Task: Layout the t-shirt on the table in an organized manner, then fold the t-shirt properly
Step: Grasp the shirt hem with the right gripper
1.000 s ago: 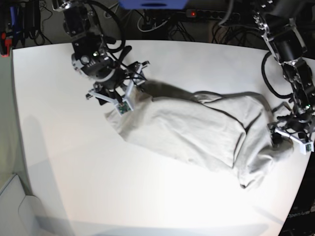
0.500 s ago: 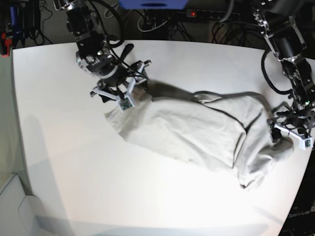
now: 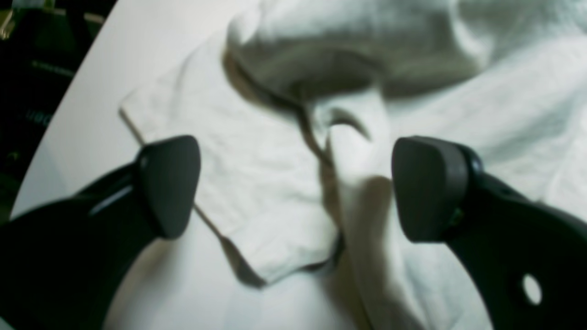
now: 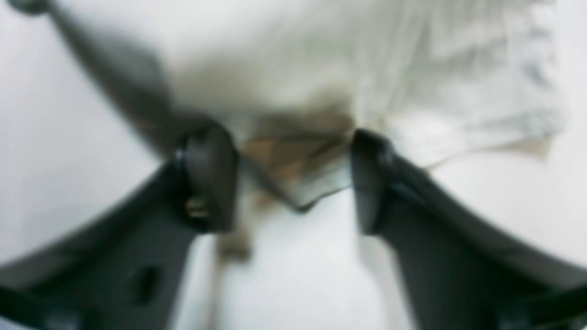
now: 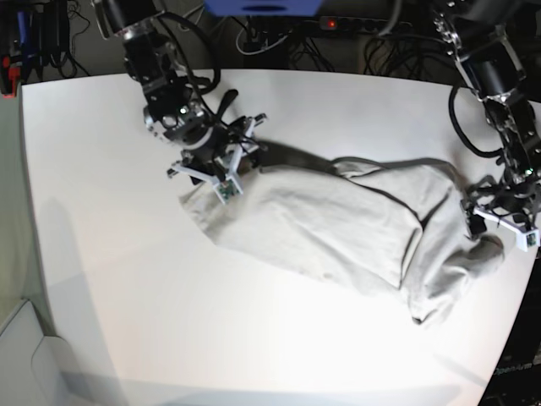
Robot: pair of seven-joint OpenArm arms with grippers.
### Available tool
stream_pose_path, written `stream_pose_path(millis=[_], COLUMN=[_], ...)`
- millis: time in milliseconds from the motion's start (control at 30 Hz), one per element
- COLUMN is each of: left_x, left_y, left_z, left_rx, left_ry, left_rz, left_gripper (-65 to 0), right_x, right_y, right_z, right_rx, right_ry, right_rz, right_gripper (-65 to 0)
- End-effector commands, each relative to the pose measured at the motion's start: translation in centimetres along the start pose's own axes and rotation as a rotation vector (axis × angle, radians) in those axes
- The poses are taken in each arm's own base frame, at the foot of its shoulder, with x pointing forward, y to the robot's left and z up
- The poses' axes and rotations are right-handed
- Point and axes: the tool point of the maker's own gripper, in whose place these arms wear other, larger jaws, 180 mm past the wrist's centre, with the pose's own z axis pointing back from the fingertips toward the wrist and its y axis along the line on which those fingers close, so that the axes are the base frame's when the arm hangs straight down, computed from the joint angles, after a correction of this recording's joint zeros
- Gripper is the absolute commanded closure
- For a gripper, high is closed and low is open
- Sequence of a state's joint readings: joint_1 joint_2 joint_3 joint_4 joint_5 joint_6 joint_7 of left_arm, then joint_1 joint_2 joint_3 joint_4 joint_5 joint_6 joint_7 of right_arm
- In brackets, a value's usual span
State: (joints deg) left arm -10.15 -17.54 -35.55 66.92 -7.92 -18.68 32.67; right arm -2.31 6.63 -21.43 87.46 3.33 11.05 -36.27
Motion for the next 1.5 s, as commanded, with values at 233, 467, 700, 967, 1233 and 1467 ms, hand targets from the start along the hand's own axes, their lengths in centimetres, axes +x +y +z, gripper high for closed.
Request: stream_pose_path(millis=[233, 467, 700, 967, 1233, 1467], left_x=[1.9, 1.2, 1.9, 1.5, 1.4, 1.7], left_y=[2.0, 2.5, 2.2, 2.0, 2.0, 2.1], left_z=[0.8, 2.2, 4.9, 6.6, 6.6, 6.5], left_rx=[0.039, 0.052, 0.061, 0.066, 0.067, 0.066], left_ry=[-0.075, -0.079, -0.128, -0.139, -0.135, -0.14], left_rz=[0.035, -0.007, -0.087, -0.136, -0.137, -0.136], left_gripper=[-65.0, -65.0, -65.0, -65.0, -65.0, -65.0], right_x=[8.3, 20.3, 25.2, 24.6, 19.7, 12.1], right_y=[-6.0, -10.4, -11.8, -6.9, -6.9, -5.7], right_z=[0.6, 4.1, -1.3, -5.6, -0.6, 1.9], right_rx=[-0.121, -0.218, -0.16, 0.012, -0.038, -0.018], right_ry=[-0.163, -0.398, -0.36, -0.22, -0.19, -0.189], right_rz=[0.011, 0.11, 0.092, 0.364, 0.455, 0.292], right_gripper=[0.0, 0.0, -0.1, -22.6, -40.7, -41.2])
